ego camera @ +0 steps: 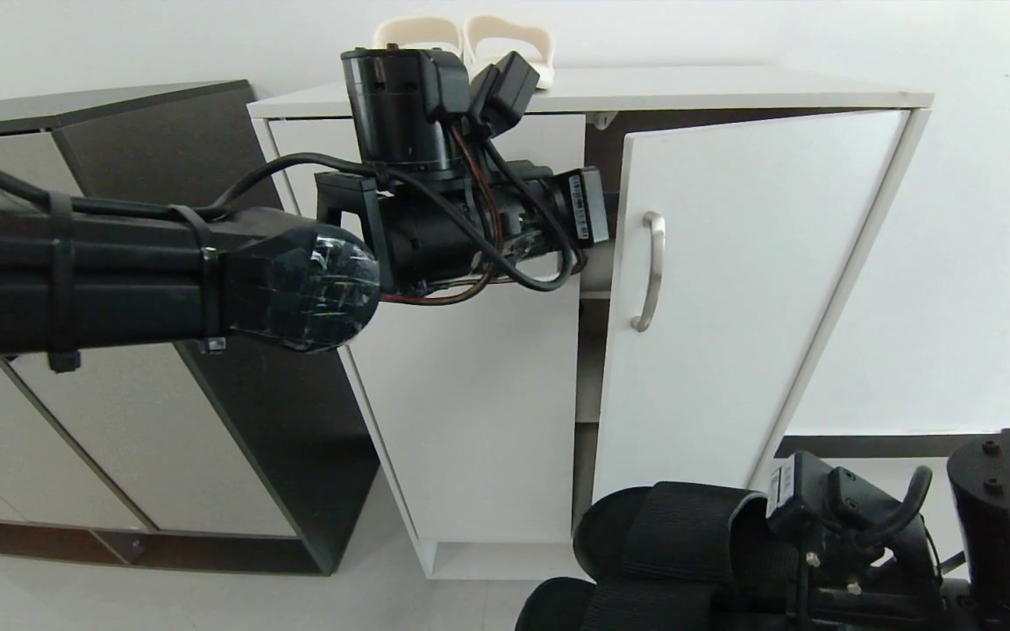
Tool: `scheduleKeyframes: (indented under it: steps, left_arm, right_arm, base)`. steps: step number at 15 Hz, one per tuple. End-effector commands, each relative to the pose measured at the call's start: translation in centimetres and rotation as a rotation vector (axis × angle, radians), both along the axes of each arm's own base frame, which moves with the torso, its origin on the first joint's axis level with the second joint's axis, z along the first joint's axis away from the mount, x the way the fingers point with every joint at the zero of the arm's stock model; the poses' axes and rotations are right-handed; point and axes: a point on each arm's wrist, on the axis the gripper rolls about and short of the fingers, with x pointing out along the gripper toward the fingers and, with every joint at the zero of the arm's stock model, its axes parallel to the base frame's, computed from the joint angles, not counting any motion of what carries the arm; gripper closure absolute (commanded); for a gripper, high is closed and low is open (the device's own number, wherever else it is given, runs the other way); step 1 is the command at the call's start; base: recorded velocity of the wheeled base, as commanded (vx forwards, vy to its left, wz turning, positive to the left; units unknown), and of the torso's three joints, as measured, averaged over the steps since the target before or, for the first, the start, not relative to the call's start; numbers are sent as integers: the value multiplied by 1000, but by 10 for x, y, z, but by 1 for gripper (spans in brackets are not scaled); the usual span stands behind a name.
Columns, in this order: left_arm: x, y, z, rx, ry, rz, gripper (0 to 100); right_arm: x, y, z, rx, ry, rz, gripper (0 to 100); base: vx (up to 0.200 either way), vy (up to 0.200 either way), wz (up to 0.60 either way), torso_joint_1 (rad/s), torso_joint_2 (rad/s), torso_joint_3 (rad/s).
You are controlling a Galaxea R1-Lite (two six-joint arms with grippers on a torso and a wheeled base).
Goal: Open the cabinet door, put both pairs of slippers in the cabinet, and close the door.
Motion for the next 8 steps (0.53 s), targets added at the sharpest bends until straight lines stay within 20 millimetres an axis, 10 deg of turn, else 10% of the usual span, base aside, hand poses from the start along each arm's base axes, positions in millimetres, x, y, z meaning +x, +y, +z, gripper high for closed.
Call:
scheduleKeyframes:
  steps: [1, 4, 8]
  left_arm:
    - [-30, -13, 2, 8, 3, -68, 100]
    - [-57, -26, -1, -14, -43, -143, 100]
    - [-32, 38, 14, -51, -87, 83, 100]
  right_arm:
    - [-4, 1, -2, -6, 5, 16, 100]
    - [-3, 1, -4, -11, 9, 16, 100]
    - [4, 7, 2, 18, 0, -5, 100]
  base:
    - [-200, 0, 0, 2, -2, 2]
    - [-200, 0, 0, -1, 4, 4]
    - [-50, 0, 0, -2, -3, 1]
